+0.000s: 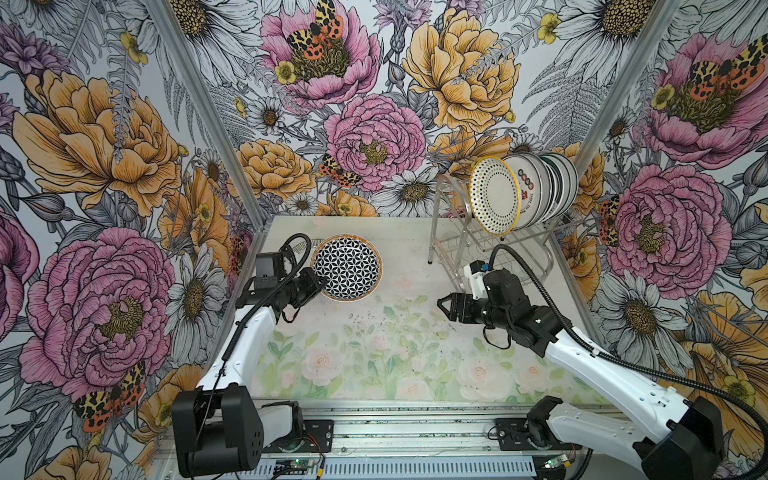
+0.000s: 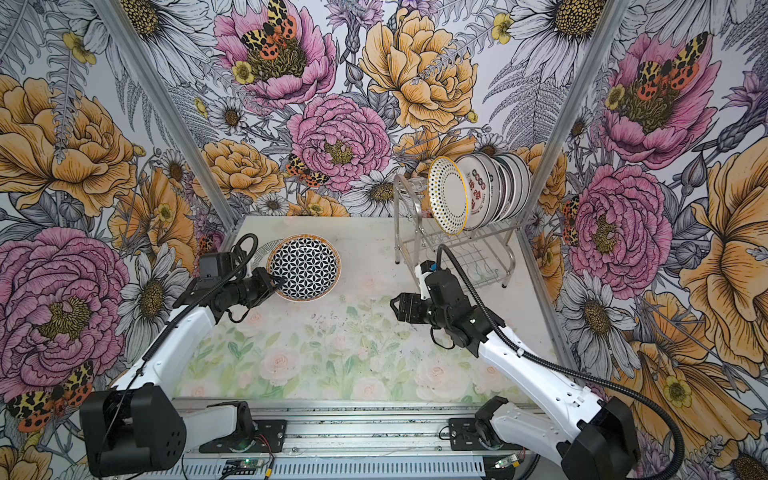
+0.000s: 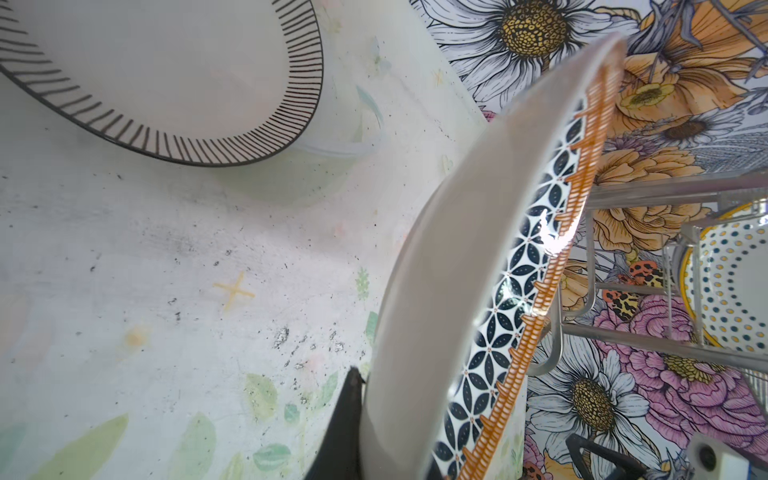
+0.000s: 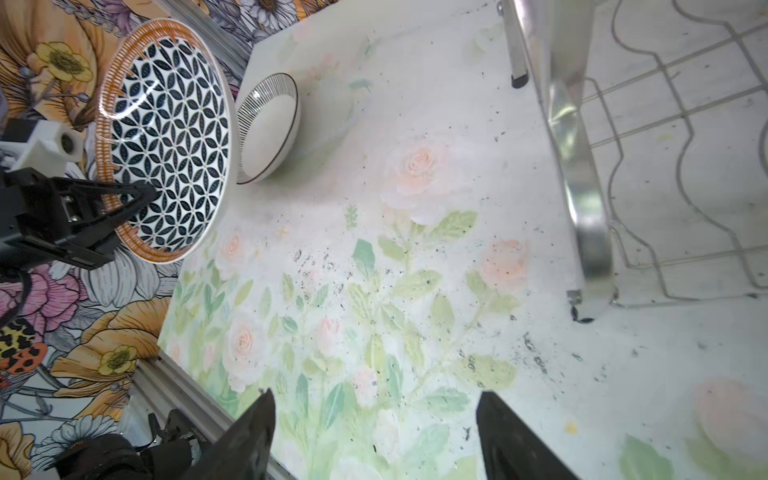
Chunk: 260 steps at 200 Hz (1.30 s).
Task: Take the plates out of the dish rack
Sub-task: 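Lower the plate to the table with the left gripper while the right arm withdraws, then set the geometric plate flat onto the striped plate with the left gripper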
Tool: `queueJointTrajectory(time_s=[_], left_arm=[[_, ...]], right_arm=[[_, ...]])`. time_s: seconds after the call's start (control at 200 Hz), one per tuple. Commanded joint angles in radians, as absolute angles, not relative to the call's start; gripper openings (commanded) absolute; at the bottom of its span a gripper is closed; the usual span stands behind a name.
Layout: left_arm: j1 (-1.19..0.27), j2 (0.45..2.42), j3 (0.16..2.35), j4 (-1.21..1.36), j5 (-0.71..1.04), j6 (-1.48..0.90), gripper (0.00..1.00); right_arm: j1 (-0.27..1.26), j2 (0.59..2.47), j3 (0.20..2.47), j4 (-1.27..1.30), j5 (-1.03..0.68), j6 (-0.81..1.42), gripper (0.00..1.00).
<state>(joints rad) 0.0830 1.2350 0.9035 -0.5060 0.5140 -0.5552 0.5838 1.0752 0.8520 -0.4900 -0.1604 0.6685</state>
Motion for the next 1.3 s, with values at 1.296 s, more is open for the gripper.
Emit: queueJointTrajectory(time_s=[1.296], left_arm=[[0.272, 1.729, 1.245, -0.333, 0.426, -0.53, 0.0]], right_arm=[[0.574, 1.173, 0.838, -0.561, 0.204, 0.727, 0.78]])
